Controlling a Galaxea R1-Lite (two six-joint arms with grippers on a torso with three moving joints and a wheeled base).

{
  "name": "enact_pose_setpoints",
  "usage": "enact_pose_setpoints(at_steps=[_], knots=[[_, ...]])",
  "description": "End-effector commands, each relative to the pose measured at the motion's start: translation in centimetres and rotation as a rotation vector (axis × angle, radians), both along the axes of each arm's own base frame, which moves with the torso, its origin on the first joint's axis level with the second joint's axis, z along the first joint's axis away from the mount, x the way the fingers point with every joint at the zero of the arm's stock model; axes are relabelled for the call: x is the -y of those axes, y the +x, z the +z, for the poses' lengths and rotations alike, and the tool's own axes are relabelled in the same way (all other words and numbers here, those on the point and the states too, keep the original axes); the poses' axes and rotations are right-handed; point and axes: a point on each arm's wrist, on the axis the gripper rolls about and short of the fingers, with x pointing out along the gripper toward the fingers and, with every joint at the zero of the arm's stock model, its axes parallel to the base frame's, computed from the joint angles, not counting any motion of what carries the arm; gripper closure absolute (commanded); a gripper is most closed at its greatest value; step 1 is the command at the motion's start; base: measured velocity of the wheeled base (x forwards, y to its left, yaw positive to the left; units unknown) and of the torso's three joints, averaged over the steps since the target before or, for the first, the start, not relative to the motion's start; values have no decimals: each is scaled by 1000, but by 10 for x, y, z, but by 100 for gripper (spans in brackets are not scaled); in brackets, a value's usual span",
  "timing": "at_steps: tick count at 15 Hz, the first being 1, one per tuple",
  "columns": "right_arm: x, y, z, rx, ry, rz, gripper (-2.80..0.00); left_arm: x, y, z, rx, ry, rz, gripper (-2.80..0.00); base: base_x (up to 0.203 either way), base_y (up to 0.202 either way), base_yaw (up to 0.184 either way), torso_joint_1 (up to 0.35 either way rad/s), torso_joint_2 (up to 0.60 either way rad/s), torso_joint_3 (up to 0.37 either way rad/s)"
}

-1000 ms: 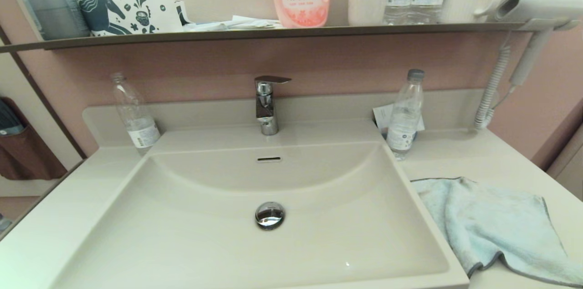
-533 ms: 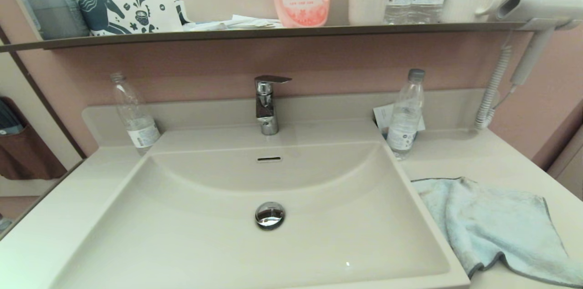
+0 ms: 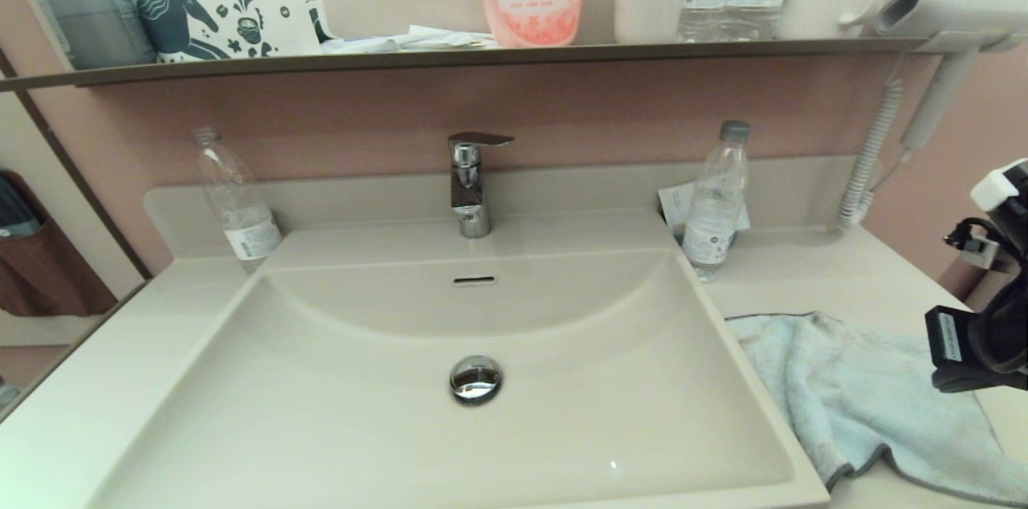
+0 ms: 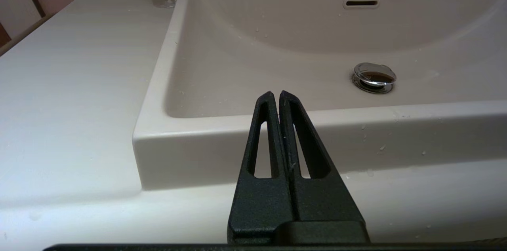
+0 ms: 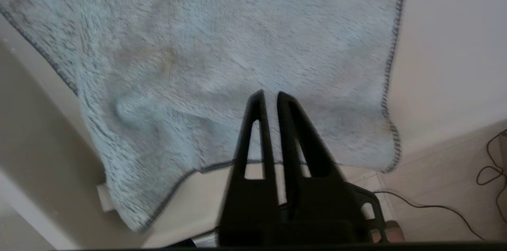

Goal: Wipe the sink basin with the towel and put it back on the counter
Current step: Pick up the cloth

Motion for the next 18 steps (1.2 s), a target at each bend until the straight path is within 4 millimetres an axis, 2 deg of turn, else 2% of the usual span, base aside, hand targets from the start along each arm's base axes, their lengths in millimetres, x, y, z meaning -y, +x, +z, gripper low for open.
enact_pose_setpoints(at_steps=[1,7,9,11,14,18], knots=[[-6,12,-7,-32,-3,22,-280,0,0,0,-1,0,0,0,0,0,0,0,0,0],[-37,31,-15,-57,-32,122,-280,0,0,0,-1,0,0,0,0,0,0,0,0,0],[-41,41,-23,-81,-63,124,-280,0,0,0,-1,0,0,0,0,0,0,0,0,0],[-44,50,-19,-53,-81,113,-280,0,0,0,-1,0,0,0,0,0,0,0,0,0],[-54,55,-25,-66,-81,132,-280,0,0,0,-1,0,0,0,0,0,0,0,0,0],[-55,60,-27,-43,-52,93,-280,0,0,0,-1,0,0,0,0,0,0,0,0,0]])
